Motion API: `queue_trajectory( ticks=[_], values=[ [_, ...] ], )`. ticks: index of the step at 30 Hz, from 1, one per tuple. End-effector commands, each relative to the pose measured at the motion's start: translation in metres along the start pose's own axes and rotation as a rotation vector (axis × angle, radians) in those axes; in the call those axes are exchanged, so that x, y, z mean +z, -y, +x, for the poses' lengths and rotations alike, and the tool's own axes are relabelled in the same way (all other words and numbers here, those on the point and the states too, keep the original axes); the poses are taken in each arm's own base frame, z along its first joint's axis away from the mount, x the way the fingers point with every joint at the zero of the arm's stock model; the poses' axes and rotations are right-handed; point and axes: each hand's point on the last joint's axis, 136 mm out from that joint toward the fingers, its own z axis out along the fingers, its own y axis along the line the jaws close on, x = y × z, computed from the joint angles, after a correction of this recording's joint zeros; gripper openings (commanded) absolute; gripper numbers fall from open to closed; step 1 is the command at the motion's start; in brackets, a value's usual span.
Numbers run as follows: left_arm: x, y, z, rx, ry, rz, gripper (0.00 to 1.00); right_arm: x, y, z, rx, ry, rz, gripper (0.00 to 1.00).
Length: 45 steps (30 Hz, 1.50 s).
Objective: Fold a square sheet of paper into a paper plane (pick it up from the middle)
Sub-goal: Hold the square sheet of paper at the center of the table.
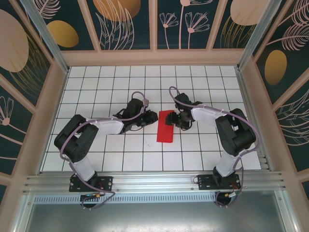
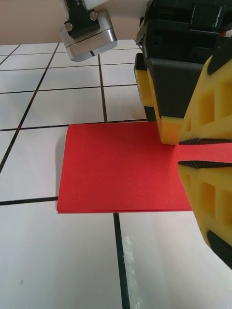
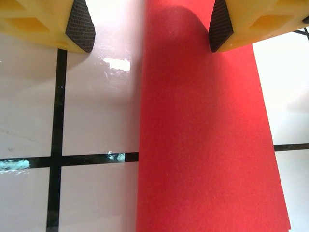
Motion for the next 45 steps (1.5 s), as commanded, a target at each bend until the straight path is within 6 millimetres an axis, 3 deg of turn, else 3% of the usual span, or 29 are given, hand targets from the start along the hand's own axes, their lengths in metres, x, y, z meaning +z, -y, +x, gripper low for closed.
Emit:
queue_trajectory(
  ticks=[1, 10, 30, 34, 40, 42, 45],
  values=[
    [0.013, 0.009, 0.001, 0.003, -0.028, 0.018, 0.17, 0.016, 0.013, 0.007, -0.011, -0.029, 0.059, 0.69],
    [0.035, -0.004, 0.011, -0.014, -0.08, -0.021, 0.1, 0.017, 0.014, 0.009, -0.008, -0.032, 0.065, 0.69],
    [0.051, -0.049, 0.035, -0.036, -0.154, -0.138, 0.08, 0.014, 0.007, 0.004, -0.002, -0.019, 0.043, 0.69],
    [0.05, -0.055, 0.037, -0.026, -0.159, -0.167, 0.07, -0.001, -0.01, -0.008, -0.007, 0.028, -0.019, 0.73],
    [0.049, -0.056, 0.037, -0.02, -0.158, -0.174, 0.06, -0.044, -0.033, -0.03, -0.013, 0.142, -0.111, 0.74],
    [0.05, -0.057, 0.038, -0.02, -0.161, -0.175, 0.06, -0.052, -0.041, -0.031, -0.017, 0.151, -0.164, 0.7],
    [0.05, -0.057, 0.039, -0.019, -0.164, -0.174, 0.06, -0.057, -0.053, -0.028, -0.017, 0.145, -0.253, 0.53]
  ],
)
